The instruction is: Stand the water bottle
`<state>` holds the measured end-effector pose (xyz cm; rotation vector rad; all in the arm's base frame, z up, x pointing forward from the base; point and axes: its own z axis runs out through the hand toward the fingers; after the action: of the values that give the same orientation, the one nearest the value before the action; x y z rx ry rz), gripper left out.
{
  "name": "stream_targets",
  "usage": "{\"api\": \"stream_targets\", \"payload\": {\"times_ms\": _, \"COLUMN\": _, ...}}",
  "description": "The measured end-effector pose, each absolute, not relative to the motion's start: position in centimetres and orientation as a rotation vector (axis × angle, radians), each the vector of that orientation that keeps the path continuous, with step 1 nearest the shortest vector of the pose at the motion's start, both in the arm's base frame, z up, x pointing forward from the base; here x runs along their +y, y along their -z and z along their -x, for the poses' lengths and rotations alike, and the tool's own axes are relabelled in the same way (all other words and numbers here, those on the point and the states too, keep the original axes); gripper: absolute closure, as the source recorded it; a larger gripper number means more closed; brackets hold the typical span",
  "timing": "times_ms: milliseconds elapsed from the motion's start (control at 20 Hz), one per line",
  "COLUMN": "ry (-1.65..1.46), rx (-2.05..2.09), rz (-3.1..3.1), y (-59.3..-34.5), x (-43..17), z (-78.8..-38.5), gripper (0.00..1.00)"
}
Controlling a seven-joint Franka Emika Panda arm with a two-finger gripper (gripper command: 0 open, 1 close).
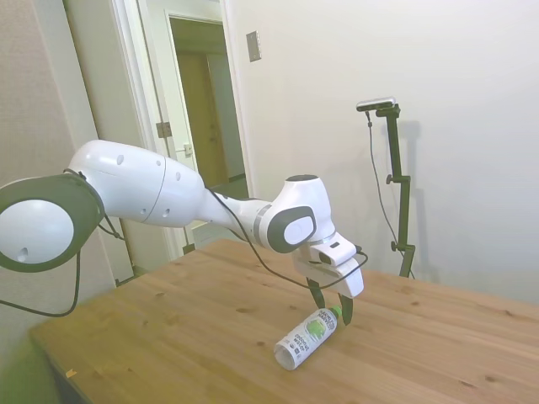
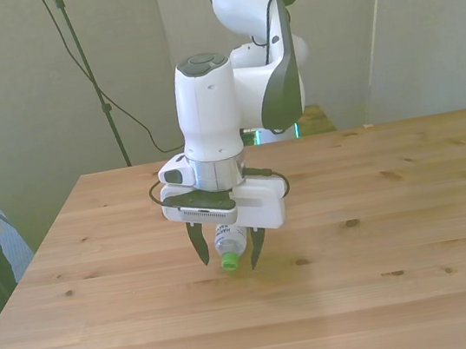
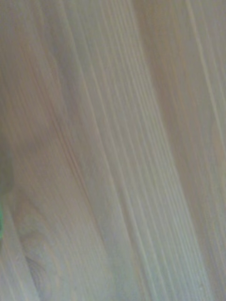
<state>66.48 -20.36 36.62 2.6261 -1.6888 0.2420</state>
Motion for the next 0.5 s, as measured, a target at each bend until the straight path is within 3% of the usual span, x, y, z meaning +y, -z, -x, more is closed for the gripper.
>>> {"api": "stream_targets", "payload": {"times_ms": 500, "ry": -0.203, "rx": -1.698, "rz": -2.633, "y": -37.04, "x": -19.95, "z": -67.02, "gripper": 1.0}}
